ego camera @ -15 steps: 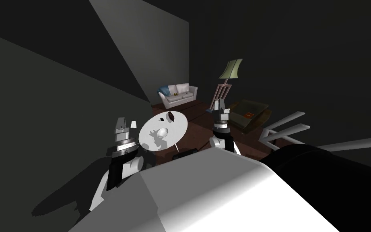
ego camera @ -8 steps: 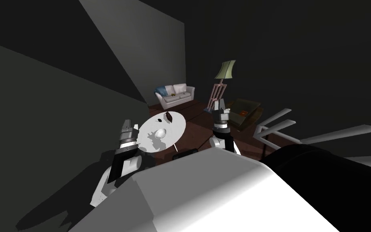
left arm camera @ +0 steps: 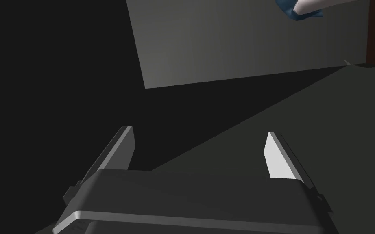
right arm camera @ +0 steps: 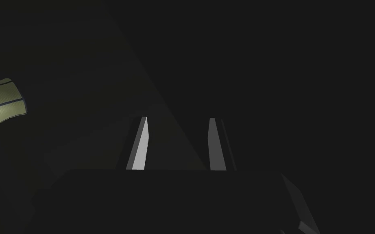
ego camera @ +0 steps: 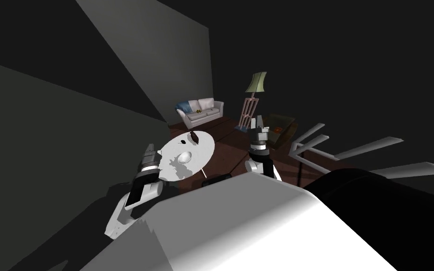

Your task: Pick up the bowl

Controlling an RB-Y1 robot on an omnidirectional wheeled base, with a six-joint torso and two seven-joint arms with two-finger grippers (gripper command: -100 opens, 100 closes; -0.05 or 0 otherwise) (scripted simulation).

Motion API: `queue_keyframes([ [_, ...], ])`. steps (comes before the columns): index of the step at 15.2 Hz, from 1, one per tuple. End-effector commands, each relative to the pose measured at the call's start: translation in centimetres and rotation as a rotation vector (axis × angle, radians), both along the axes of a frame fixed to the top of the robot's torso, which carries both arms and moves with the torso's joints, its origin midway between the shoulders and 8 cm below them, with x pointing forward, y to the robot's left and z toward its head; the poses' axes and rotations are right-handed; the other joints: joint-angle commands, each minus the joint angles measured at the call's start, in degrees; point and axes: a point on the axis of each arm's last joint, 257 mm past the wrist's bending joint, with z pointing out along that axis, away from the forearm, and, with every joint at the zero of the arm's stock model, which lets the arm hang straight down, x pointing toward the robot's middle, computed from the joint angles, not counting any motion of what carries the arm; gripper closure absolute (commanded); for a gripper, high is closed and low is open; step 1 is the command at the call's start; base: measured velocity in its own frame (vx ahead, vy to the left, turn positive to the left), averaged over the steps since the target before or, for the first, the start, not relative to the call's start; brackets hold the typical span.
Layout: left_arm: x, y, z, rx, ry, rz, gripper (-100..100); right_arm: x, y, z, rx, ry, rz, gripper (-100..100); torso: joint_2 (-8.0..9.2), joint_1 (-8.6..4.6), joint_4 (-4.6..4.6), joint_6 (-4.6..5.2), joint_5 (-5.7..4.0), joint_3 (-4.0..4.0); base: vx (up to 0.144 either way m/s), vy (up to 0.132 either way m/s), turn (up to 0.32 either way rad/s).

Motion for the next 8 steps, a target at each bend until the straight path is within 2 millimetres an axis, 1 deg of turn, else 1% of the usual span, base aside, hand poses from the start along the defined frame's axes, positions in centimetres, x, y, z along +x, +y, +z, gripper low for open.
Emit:
queue_keyframes([
  [1,0.4,1.4,-1.8,-0.019,0.05,0.026,-100,0.0,0.0,0.0,0.0,0.0,0.0,0,0.0,0.0,0.0,0.0,0.0,0.0,-0.016,-0.007,-0.13],
  [2,0.7,3.0,-3.2,-0.039,0.089,0.053,-100,0.0,0.0,0.0,0.0,0.0,0.0,0,-0.01,0.0,0.0,0.0,0.0,0.0,-0.017,-0.009,-0.173],
  [3,0.7,3.2,-3.7,-0.043,0.105,0.059,-100,0.0,0.0,0.0,0.0,0.0,0.0,0,0.0,0.0,0.0,0.0,0.0,0.0,-0.016,-0.007,-0.134],
  [4,0.7,3.2,-3.8,-0.044,0.108,0.06,-100,0.0,0.0,0.0,0.0,0.0,0.0,0,0.0,0.01,0.0,-0.01,0.0,0.0,-0.012,-0.002,-0.036],
  [5,0.9,4.9,-5.6,-0.07,0.154,0.092,-100,0.0,0.0,0.0,0.0,0.0,0.0,0,-0.01,0.01,0.0,-0.03,0.0,0.0,-0.015,-0.007,-0.13],
  [6,0.9,5.0,-5.9,-0.072,0.166,0.096,-100,0.0,0.0,0.0,0.0,0.0,0.0,0,-0.01,0.0,0.0,0.01,0.0,0.0,-0.015,-0.008,-0.152],
  [7,1.0,6.5,-7.2,-0.098,0.198,0.124,-100,0.0,0.0,0.0,0.0,0.0,0.0,0,-0.01,0.0,0.0,-0.01,0.0,0.0,-0.016,-0.01,-0.191],
  [8,0.9,6.8,-8.1,-0.104,0.222,0.133,-100,0.0,0.0,0.0,0.0,0.0,0.0,0,-0.01,0.0,0.0,0.01,0.0,0.0,-0.017,-0.009,-0.146],
])
